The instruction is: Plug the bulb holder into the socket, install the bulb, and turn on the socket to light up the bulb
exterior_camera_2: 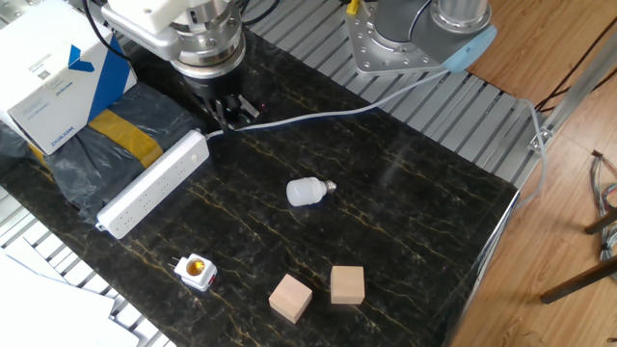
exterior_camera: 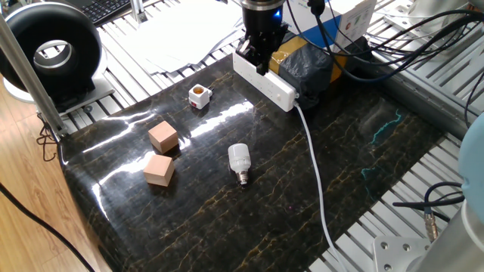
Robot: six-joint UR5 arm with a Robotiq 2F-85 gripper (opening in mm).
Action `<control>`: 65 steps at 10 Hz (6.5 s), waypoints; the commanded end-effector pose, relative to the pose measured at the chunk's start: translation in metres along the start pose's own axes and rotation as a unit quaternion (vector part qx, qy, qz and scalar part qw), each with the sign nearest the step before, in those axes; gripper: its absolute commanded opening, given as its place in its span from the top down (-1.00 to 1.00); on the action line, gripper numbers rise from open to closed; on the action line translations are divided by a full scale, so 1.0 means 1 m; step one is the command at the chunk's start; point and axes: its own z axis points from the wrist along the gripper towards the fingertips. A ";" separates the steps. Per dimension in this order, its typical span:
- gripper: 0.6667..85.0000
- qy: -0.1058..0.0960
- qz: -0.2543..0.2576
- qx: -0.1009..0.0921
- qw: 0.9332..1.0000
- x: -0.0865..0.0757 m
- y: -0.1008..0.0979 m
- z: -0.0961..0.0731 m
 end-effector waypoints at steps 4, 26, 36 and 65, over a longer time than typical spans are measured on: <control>0.99 0.006 -0.044 -0.044 0.998 0.004 0.023 -0.002; 0.99 -0.004 -0.099 -0.011 0.995 -0.002 0.006 0.000; 0.33 -0.032 -0.193 -0.025 0.980 -0.016 0.015 -0.002; 0.09 -0.013 -0.592 -0.001 0.806 -0.161 0.009 0.052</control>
